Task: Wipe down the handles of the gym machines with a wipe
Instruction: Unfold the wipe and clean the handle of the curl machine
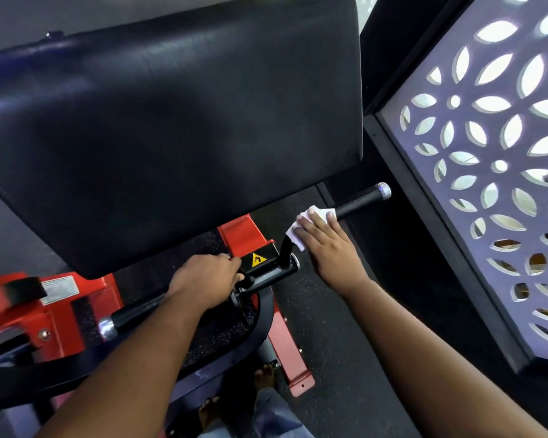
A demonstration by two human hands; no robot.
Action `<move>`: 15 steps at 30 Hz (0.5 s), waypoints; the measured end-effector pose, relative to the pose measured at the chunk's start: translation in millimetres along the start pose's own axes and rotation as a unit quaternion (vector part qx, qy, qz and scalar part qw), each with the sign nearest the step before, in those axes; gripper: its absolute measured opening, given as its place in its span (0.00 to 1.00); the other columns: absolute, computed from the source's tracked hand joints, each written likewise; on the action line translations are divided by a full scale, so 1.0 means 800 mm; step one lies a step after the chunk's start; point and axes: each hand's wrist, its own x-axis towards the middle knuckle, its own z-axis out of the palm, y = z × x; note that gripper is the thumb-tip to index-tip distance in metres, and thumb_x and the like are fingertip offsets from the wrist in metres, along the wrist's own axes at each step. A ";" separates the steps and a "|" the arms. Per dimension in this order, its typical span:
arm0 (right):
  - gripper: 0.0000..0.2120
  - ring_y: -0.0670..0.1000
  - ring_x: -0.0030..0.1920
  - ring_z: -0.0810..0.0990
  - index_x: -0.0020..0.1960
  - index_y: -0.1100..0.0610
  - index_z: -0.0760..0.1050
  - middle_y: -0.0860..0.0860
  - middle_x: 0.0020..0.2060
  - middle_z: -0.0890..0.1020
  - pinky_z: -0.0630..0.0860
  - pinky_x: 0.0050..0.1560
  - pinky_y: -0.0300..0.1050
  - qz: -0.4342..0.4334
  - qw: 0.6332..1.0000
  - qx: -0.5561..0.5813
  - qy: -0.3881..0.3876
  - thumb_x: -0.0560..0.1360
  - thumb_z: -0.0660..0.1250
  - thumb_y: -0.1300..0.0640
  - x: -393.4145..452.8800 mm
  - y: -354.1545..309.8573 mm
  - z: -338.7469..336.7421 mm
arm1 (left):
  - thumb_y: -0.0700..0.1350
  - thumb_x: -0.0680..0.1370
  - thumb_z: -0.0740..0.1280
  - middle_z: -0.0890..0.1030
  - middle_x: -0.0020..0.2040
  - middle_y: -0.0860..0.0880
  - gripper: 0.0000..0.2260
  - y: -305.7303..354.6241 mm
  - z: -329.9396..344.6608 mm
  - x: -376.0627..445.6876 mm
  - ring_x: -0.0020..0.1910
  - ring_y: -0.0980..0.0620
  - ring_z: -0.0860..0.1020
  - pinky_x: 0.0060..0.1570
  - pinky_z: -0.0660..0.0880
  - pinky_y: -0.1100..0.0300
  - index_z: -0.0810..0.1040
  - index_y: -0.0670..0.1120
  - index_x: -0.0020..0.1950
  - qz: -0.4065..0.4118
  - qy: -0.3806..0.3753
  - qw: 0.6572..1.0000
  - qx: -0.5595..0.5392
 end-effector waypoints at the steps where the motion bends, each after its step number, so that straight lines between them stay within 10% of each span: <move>1: 0.23 0.57 0.77 0.66 0.73 0.58 0.73 0.54 0.74 0.73 0.58 0.78 0.61 -0.024 1.000 -0.018 -0.002 0.79 0.60 0.64 -0.006 0.006 -0.003 | 0.58 0.86 0.53 0.79 0.59 0.49 0.19 0.000 0.000 0.001 0.53 0.45 0.81 0.41 0.71 0.51 0.72 0.50 0.70 0.002 0.001 1.000 0.002; 7: 0.24 0.58 0.79 0.62 0.77 0.58 0.68 0.57 0.76 0.70 0.48 0.80 0.62 0.195 0.979 -0.027 0.057 0.81 0.63 0.59 -0.004 0.078 -0.045 | 0.58 0.86 0.53 0.79 0.58 0.49 0.18 -0.001 0.002 0.001 0.53 0.45 0.82 0.40 0.71 0.51 0.73 0.50 0.69 0.002 0.006 1.000 0.008; 12: 0.26 0.56 0.79 0.62 0.78 0.57 0.66 0.55 0.77 0.68 0.52 0.80 0.60 -0.024 0.998 -0.053 -0.031 0.81 0.52 0.59 -0.009 0.051 -0.031 | 0.58 0.86 0.53 0.79 0.59 0.49 0.19 0.001 -0.001 -0.001 0.54 0.45 0.81 0.41 0.71 0.51 0.72 0.50 0.70 0.002 0.002 1.000 0.005; 15: 0.24 0.57 0.79 0.61 0.77 0.57 0.67 0.56 0.76 0.69 0.49 0.79 0.63 0.172 0.983 -0.049 0.036 0.82 0.58 0.58 -0.006 0.076 -0.047 | 0.58 0.86 0.53 0.79 0.60 0.50 0.19 0.000 0.001 0.000 0.54 0.46 0.82 0.41 0.71 0.51 0.72 0.50 0.70 0.004 0.004 1.000 0.011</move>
